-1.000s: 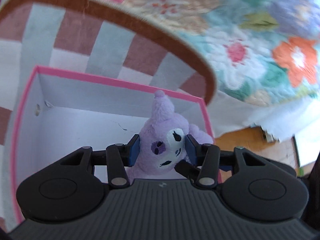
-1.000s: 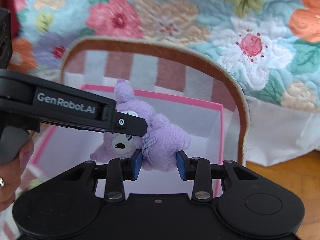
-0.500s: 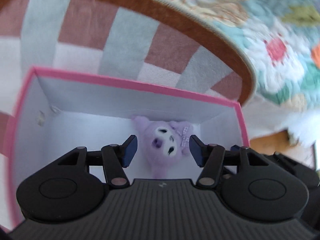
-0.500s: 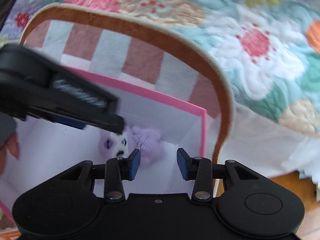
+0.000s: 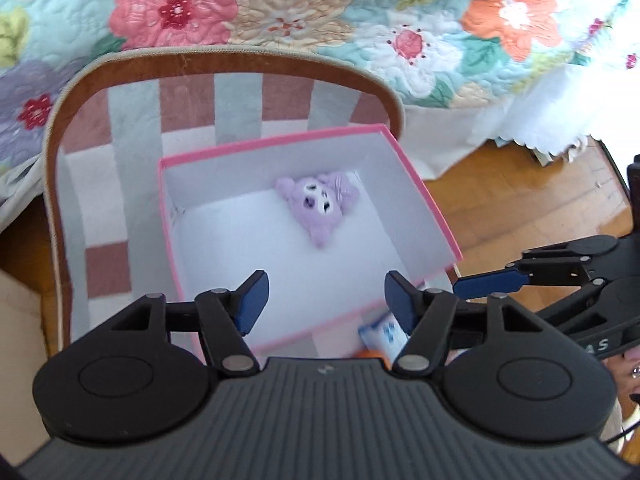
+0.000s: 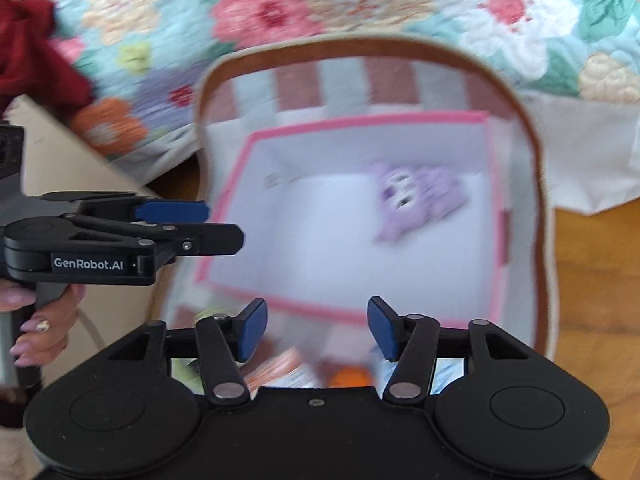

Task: Organize objects
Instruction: 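Lower the left tool onto the green yarn ball and close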

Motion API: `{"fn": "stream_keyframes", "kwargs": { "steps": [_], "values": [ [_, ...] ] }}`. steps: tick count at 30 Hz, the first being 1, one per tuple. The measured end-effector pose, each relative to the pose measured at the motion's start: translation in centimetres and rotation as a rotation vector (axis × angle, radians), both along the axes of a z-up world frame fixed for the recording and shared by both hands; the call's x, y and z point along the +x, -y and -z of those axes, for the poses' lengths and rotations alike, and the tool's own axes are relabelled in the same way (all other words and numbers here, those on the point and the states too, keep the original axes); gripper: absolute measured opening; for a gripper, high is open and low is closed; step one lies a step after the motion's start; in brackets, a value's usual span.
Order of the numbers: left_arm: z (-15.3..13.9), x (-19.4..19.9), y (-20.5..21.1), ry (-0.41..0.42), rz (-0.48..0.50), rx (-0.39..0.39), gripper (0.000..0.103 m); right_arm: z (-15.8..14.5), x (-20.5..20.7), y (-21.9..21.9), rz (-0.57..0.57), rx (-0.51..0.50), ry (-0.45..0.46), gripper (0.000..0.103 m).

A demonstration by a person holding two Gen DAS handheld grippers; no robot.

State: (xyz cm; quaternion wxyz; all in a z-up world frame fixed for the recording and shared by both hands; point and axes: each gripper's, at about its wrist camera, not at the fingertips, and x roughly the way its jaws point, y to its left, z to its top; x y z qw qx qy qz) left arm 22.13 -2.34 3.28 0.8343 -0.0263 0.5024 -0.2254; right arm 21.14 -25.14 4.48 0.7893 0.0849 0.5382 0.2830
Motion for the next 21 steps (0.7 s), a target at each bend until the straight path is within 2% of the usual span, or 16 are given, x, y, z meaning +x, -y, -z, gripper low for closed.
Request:
{"fn": "stream_keyframes", "kwargs": {
  "steps": [3, 7, 14, 17, 21],
  "values": [
    [-0.3, -2.2, -1.1, 0.013, 0.019, 0.053, 0.07, -0.5, -2.5, -0.9, -0.036, 0.068, -0.037, 0.071],
    [1.0, -4.5, -3.0, -0.033, 0.026, 0.074, 0.073, 0.6, -5.2, -2.7, -0.05, 0.135, -0.09, 0.081],
    [5.7, -6.0, -6.5, -0.113, -0.022, 0.054, 0.081, 5.8, -7.9, -6.6, -0.015, 0.221, -0.204, 0.082],
    [8.0, -5.9, -7.8, -0.156, -0.048, 0.037, 0.081, 7.9, -8.7, -8.5, 0.006, 0.227, -0.22, 0.082],
    [10.7, -5.5, -9.3, -0.194, -0.086, 0.011, 0.081, 9.9, -9.6, -10.9, 0.034, 0.23, -0.189, 0.082]
  ]
}}
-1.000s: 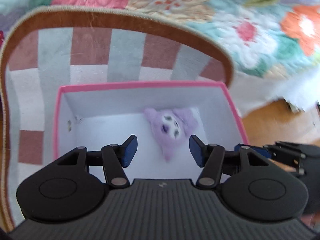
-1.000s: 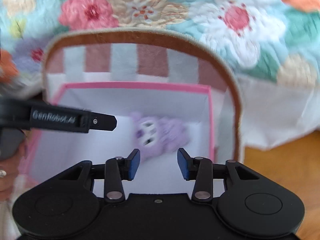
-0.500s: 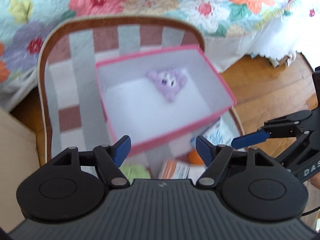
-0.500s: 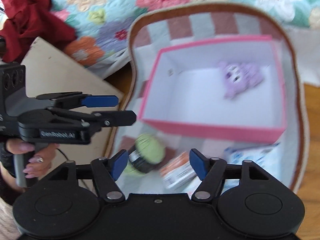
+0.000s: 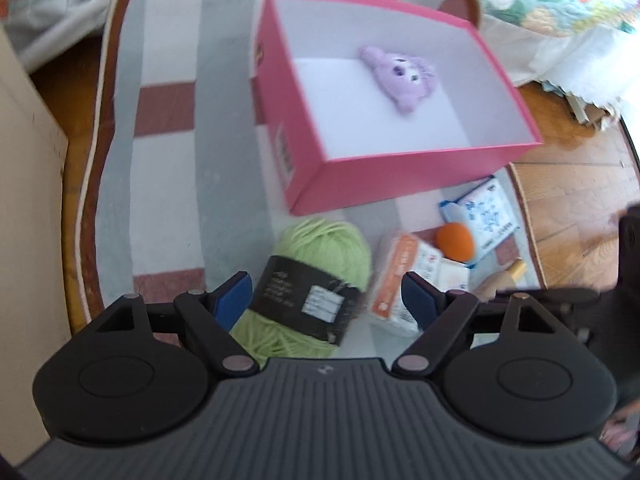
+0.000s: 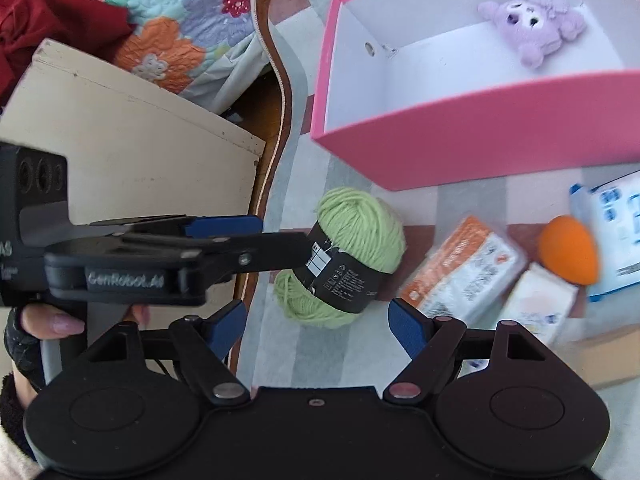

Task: Organize objects
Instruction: 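Lower the left tool onto the green yarn ball and close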

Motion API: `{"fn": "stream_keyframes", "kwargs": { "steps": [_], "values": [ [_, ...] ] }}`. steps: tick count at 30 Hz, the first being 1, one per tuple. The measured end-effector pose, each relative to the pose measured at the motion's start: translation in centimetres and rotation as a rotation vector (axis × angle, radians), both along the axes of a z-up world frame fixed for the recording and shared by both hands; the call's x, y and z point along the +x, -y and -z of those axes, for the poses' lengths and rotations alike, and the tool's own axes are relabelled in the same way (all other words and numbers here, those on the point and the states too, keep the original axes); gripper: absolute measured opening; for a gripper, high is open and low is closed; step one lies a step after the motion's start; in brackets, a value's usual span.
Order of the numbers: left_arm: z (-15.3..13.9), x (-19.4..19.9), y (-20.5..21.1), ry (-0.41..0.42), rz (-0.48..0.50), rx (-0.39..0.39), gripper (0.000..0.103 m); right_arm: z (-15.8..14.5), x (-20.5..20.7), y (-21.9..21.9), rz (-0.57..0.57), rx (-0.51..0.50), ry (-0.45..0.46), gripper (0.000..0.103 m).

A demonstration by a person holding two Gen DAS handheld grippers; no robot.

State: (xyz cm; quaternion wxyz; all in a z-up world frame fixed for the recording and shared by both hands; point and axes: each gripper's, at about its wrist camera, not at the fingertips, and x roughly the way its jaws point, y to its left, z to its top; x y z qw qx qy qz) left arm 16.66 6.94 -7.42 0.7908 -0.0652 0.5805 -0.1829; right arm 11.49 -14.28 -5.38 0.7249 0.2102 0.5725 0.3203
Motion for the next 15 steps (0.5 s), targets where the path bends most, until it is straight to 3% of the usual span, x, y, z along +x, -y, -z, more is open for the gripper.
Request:
{"fn": "stream_keyframes", "kwargs": {
  "steps": [9, 15],
  "values": [
    [4.5, 0.8, -2.0, -0.135, -0.068, -0.083, 0.078, 3.0, -1.8, -3.5, 0.004, 0.0, 0.115, 0.082],
    [5.5, 0.6, -1.9, -0.172, -0.089, -0.12, 0.061, 5.5, -1.8, -4.9, 0.067, -0.059, 0.128, 0.082]
  ]
}}
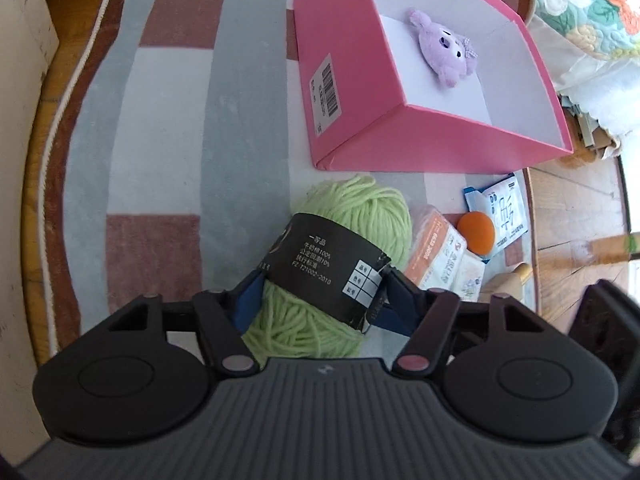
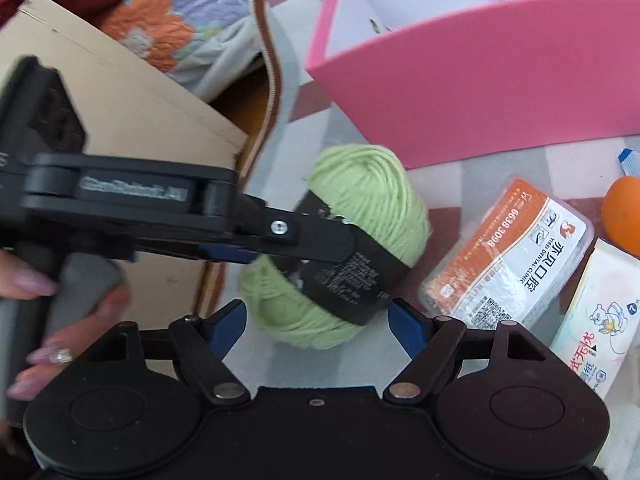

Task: Organize objects
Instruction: 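Lower the left tool onto the green yarn ball and close, then carry the green yarn ball into the pink box and release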

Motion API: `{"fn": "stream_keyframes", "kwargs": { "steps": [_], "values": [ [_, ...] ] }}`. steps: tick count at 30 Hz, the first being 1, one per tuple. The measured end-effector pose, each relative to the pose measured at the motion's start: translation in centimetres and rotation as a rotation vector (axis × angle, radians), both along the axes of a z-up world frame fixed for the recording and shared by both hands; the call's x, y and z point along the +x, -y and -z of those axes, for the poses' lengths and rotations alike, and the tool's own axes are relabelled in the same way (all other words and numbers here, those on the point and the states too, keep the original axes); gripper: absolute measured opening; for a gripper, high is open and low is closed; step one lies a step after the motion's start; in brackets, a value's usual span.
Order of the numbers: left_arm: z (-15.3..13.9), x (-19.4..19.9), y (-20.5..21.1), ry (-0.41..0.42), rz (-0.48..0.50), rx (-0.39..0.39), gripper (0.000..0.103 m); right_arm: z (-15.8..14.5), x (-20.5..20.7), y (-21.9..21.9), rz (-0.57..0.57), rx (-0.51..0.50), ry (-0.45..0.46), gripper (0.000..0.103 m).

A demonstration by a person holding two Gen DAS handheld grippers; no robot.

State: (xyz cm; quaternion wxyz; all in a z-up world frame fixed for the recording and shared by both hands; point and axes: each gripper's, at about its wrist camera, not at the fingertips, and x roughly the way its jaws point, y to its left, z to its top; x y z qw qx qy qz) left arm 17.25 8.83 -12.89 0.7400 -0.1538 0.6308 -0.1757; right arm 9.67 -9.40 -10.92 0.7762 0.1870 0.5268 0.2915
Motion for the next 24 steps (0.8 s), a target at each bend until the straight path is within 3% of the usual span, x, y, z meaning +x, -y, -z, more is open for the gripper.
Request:
{"fn": "stream_keyframes", "kwargs": {
  "steps": [3, 8, 12, 15, 24],
  "values": [
    [0.2, -0.2, -0.3, -0.017, -0.03, -0.022, 0.058, 0.3, -0.2, -0.6, 0.004, -0.029, 0.051, 0.084],
    [0.0, -0.9, -0.5, -0.014, -0.081, -0.042, 0.054, 0.1, -0.4, -0.6, -0.024, -0.059, 0.103, 0.071],
    [-1.3, -1.8, 0.3, -0.012, -0.076, -0.052, 0.053, -0.9, -0.7, -0.6, -0.059, -0.095, 0.139, 0.069],
    [-3.9, -2.8, 1.0, 0.032, -0.07, -0.098, 0.053, -3.2, -1.8, -0.1, -0.111, -0.163, 0.203, 0.069],
    [-13.5, -2.8, 4.9, 0.193, -0.037, -0.128, 0.053, -12.8, -2.1, 5.2, -0.159, -0.177, 0.379, 0.069]
  ]
}}
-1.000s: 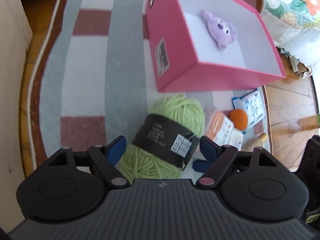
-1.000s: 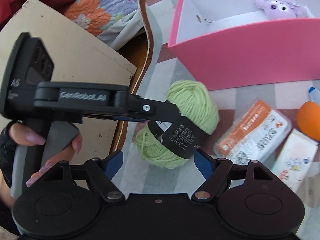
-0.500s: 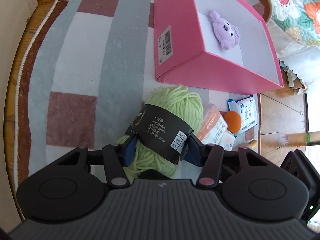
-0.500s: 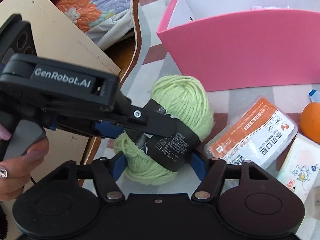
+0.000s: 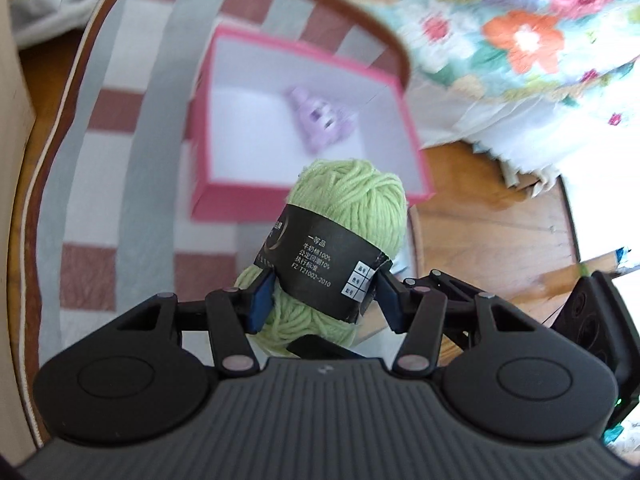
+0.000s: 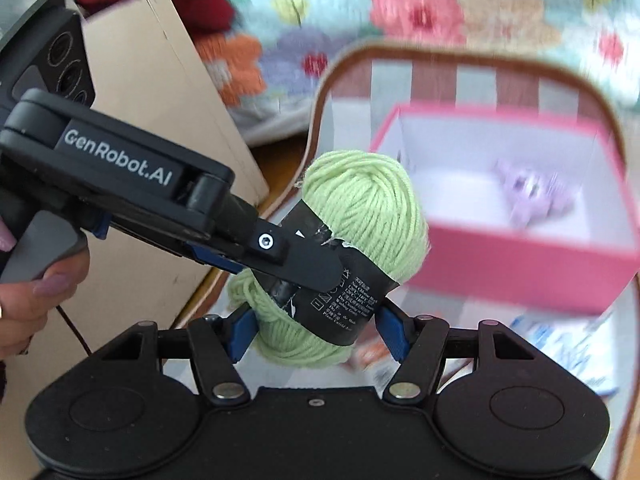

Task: Organize objects
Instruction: 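Carry the green yarn ball into the pink box and release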

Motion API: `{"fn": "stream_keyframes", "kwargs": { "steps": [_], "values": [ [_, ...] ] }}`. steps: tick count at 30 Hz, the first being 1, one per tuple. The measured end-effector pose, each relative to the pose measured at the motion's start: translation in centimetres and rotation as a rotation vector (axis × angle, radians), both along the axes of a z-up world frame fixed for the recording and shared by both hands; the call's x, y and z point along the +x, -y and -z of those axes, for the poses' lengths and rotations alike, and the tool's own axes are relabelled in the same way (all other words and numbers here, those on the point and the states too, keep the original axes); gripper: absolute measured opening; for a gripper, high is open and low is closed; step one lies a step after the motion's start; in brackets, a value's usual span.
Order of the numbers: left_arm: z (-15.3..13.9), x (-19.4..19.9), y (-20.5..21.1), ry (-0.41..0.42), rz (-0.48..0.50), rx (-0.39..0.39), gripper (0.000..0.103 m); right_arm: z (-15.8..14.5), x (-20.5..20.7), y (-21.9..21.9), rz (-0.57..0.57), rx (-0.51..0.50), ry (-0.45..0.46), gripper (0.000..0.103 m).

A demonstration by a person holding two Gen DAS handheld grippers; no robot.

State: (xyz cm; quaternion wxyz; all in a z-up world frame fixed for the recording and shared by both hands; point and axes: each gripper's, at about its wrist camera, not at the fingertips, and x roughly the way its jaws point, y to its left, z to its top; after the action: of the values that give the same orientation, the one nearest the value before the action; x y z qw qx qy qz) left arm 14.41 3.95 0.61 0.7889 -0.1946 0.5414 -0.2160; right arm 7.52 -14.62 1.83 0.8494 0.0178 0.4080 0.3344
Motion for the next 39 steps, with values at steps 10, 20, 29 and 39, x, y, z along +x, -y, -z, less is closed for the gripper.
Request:
{"fn": "stream_keyframes", "kwargs": {
  "steps": [10, 20, 29, 39],
  "values": [
    [-0.8, 7.3, 3.6, 0.006, -0.092, -0.06, 0.053, -3.5, 7.1, 2.1, 0.052, -0.008, 0.069, 0.069],
    [6.1, 15.2, 6.0, -0.071, -0.196, -0.12, 0.053, -0.4, 16.3, 2.8, 0.018, -0.093, -0.009, 0.069],
    [10.8, 15.8, 6.6, -0.084, -0.242, -0.023, 0.054, 5.1, 19.6, 2.3, -0.027, -0.106, -0.141, 0.069],
    [12.8, 15.5, 8.6, -0.075, -0.143, 0.105, 0.034, 6.3, 19.1, 0.5, 0.035, -0.29, -0.099, 0.071]
  ]
}}
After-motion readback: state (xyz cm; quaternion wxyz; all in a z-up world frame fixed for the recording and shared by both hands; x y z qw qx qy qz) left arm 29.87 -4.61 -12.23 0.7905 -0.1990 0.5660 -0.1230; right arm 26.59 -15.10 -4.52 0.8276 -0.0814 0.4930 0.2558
